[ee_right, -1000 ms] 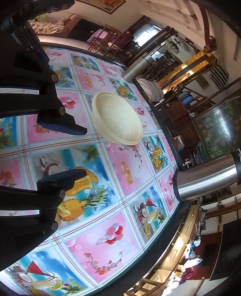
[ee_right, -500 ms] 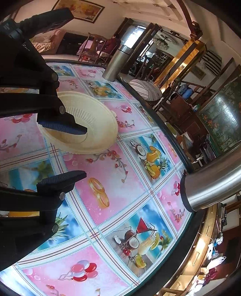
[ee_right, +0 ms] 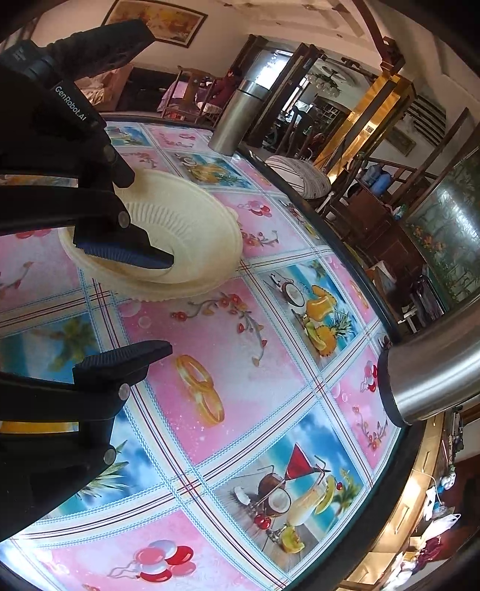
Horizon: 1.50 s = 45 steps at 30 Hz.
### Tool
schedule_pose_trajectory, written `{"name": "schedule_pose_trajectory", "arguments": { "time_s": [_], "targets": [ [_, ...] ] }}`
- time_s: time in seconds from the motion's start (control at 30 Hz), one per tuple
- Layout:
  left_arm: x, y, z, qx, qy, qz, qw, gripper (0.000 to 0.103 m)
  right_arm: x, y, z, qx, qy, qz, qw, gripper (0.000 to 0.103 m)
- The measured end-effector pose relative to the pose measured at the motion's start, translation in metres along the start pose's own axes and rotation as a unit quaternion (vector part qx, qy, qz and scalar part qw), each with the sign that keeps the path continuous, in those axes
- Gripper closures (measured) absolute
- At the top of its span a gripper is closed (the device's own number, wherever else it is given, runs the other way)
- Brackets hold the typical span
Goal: Organize plates and bowls
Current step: 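Move the left tool to the cream ribbed bowl and close on its rim, then lift the cream ribbed bowl with the left tool and carry it toward the stack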
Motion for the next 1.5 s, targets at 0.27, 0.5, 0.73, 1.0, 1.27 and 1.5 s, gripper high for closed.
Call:
{"name": "schedule_pose_trajectory", "arguments": {
  "time_s": [0.27,0.5,0.73,1.0,1.27,1.5],
  "targets": [
    [0.000,0.001,0.003,0.008,0.003,-0.013,0.9999,0.066,-0.001,0.006,-0.003,0.004,-0.004,-0.011,1.000,0.060],
    [0.003,0.004,0.005,0.016,0.009,-0.023,0.9996,0.067,-0.002,0.006,-0.004,0.007,-0.002,-0.012,1.000,0.060],
    [0.001,0.005,0.005,0.018,0.008,-0.027,0.9995,0.084,0.000,0.006,-0.003,0.010,0.004,-0.010,1.000,0.060],
    [0.002,0.003,0.005,0.023,0.016,-0.025,0.9993,0.094,-0.002,0.006,-0.004,0.016,0.000,-0.011,1.000,0.075],
    [0.004,0.002,0.004,0.020,0.018,-0.026,0.9993,0.094,-0.010,0.005,-0.007,0.020,-0.016,-0.014,1.000,0.091],
    [0.002,-0.004,-0.001,0.009,0.008,-0.037,0.9992,0.094,-0.005,0.006,-0.010,0.003,0.002,-0.007,1.000,0.093]
  ]
}}
Point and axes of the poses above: each gripper's, at about its wrist camera, not at the fingertips, and y roughly the way its jaws point, x to its right, z to its top, the point moved 9 cm from there along y, roughly the way its jaws point, and after that the axes turned 7 degrees about y, right-handed, at the moved point
